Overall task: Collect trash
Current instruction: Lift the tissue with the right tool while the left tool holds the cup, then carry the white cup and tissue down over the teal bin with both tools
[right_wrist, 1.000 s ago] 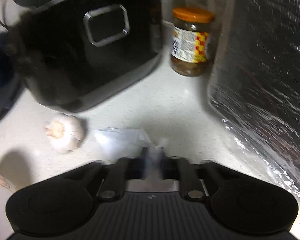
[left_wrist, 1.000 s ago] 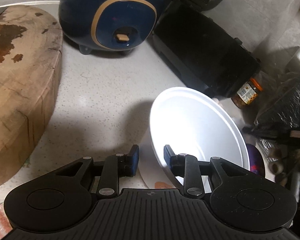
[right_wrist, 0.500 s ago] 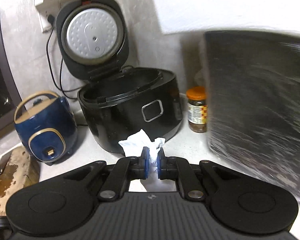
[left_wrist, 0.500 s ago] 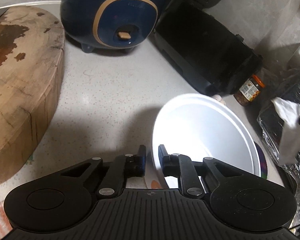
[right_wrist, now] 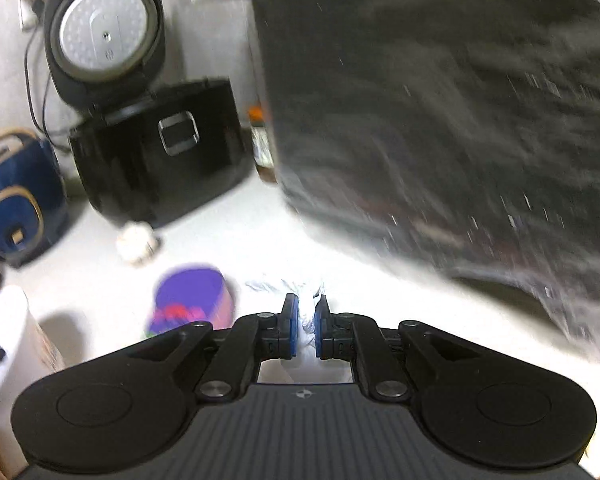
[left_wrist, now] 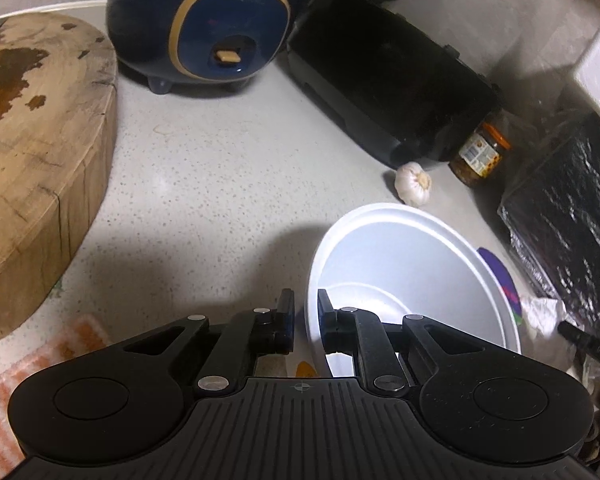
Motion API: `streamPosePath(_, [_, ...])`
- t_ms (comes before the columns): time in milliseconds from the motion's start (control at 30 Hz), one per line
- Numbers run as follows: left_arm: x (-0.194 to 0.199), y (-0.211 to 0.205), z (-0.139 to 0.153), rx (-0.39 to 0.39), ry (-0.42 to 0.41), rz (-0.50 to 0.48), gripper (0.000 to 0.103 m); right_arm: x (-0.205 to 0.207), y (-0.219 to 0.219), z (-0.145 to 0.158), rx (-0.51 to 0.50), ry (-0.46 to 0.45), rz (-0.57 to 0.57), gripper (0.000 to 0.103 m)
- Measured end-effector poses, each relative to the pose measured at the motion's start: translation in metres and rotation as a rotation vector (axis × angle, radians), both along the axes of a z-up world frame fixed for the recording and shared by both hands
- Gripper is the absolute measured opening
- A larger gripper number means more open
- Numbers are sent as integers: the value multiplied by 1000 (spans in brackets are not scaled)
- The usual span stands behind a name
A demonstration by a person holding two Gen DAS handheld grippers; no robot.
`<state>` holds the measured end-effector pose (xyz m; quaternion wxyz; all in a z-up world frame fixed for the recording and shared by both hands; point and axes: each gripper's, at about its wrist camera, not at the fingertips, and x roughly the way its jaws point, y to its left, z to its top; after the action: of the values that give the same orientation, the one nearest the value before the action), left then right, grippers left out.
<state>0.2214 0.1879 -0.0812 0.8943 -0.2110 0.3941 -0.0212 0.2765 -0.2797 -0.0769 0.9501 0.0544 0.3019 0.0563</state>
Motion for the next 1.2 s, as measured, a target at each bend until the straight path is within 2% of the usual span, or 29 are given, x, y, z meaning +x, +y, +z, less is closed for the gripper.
streamPosePath(167, [1,-4,-3,23,25,-5,14,-10,4,-18,-64,10,13,11])
streamPosePath(200, [1,-5,-4,22,29,-6,14,-11,6,-20,-65,17,20,20])
streamPosePath(233, [1,-5,-5,21,34,-7,14,-11,7,-21,-62,23,26,35])
streamPosePath(300, [1,-7,-6,27,46,-12,14,-15,10,-22,-56,15,32,51])
streamPosePath(333, [2,-8,-7,33,54,-15,14,-16,12,-22,-62,6,32,54])
streamPosePath(500, [2,-16,-8,80,65,-21,14,-6,20,-29,-97,35,31,54])
streamPosePath(600, [1,-19,-8,91,61,-30,14,3,14,-35,-34,91,-10,54])
streamPosePath(667, [0,-19,-6,87,52,-35,14,5,8,-36,22,117,-28,44])
streamPosePath(700, [-1,-18,-5,84,47,-36,14,5,8,-35,28,123,-21,27])
streamPosePath(733, [-2,-17,-4,80,44,-35,14,5,10,-33,16,128,-13,16])
streamPosePath(800, [-2,-14,-2,70,41,-34,14,2,16,-27,-17,120,-11,13])
streamPosePath(1000, [-2,-5,-2,33,26,-55,14,-20,27,7,56,49,-9,11])
streamPosePath(1200, [-6,14,-3,-50,7,-96,14,-54,52,32,108,13,-15,11])
